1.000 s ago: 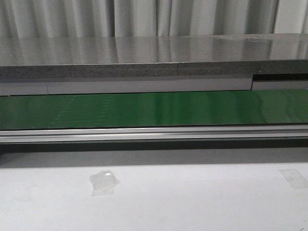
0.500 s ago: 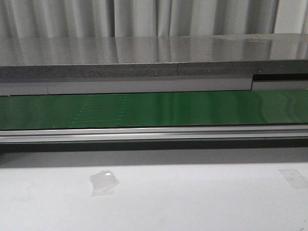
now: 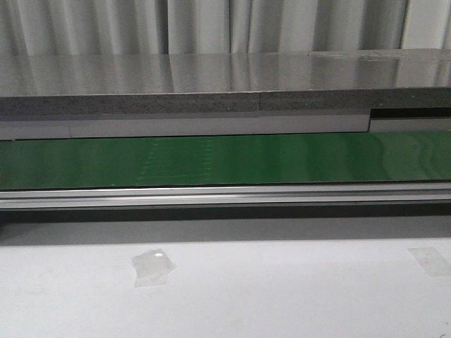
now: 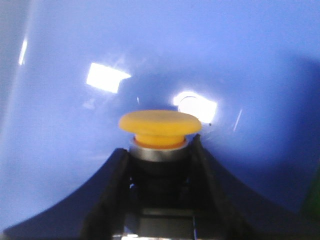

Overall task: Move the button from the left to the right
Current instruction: 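Lift the button with the left gripper and set it on the belt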

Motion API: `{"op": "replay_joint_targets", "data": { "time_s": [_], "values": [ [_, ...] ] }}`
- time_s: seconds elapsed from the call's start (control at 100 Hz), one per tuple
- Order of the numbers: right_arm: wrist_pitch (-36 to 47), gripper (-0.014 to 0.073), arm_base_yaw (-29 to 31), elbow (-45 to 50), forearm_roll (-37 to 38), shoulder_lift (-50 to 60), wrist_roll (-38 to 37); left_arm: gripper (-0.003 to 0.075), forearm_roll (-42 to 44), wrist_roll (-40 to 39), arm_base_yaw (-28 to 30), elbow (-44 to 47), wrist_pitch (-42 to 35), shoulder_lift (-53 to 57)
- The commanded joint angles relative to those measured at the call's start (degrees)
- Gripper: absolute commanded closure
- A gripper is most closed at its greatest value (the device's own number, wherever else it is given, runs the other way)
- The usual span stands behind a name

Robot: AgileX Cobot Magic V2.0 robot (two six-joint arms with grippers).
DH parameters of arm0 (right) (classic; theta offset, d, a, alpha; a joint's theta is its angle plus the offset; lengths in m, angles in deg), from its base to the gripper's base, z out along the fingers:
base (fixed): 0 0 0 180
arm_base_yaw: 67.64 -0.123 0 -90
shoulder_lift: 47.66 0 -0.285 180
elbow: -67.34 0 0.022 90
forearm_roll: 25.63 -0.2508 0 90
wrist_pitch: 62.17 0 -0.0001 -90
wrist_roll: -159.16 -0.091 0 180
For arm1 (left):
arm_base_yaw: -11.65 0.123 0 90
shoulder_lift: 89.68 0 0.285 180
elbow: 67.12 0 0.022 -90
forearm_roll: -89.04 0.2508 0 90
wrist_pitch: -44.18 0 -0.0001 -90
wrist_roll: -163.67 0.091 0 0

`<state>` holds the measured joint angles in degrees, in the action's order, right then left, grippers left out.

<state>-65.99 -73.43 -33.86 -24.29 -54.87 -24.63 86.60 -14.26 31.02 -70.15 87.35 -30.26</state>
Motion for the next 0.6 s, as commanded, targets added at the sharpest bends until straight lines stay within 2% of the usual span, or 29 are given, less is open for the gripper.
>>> {"op": "replay_joint_targets", "data": {
  "time_s": [0.0,0.25,0.59],
  "values": [
    [4.64,0.0662,-0.17,-0.89,0.33,1.13,0.28,0.0605,-0.45,1.12,-0.05,-3.81,0.43,5.91],
    [4.64,0.0662,-0.17,-0.89,0.33,1.13,0.28,0.0606,-3.51,4.42,-2.67,-5.9,5.63,11.11],
    [4.64,0.0662,-0.17,-0.89,0.33,1.13,0.28,0.0606,-3.61,5.53,-8.38,-5.1,8.76,11.23]
  ]
}}
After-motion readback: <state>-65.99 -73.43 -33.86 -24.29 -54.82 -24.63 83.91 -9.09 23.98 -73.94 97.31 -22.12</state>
